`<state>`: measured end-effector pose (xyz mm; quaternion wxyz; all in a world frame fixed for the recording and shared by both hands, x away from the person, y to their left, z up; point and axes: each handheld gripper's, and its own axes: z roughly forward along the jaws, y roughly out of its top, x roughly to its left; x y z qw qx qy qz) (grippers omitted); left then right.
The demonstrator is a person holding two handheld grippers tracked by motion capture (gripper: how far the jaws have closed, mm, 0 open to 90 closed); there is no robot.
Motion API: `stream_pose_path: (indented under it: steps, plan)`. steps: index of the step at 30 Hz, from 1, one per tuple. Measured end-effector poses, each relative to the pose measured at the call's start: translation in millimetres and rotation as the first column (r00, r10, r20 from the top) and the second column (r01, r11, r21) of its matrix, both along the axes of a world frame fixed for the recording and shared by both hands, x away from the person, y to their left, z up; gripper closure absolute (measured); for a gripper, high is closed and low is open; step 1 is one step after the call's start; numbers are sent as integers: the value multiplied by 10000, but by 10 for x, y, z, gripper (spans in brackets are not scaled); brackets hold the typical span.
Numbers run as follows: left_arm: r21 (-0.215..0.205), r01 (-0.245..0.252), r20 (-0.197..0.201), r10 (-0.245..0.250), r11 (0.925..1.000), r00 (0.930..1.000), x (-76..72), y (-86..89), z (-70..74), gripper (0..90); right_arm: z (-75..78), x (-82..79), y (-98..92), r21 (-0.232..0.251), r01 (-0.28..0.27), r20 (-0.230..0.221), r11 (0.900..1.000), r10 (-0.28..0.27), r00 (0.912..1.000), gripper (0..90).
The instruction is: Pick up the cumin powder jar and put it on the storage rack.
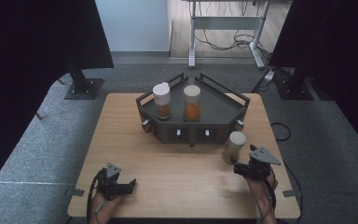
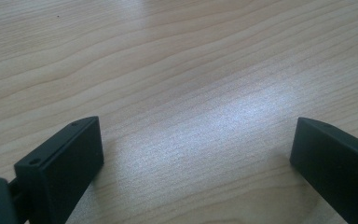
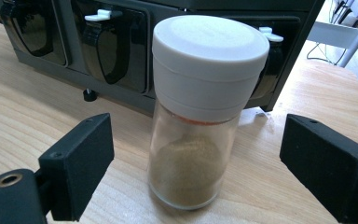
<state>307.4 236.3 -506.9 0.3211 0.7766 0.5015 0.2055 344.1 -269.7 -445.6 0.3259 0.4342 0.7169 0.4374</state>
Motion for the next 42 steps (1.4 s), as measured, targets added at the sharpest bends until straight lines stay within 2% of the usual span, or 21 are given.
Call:
stream_pose_path:
  steps: [21, 42]
  plan:
    - [-10, 32, 5, -32, 10000, 10000, -4, 0, -1, 22, 12, 169, 53, -123, 37, 191, 9999, -35, 9998, 104]
    - [-18, 61, 13, -61, 10000, 10000, -4, 1, -1, 22, -2, 342, 83, 178, -51, 229, 9998, 47, 9997, 125]
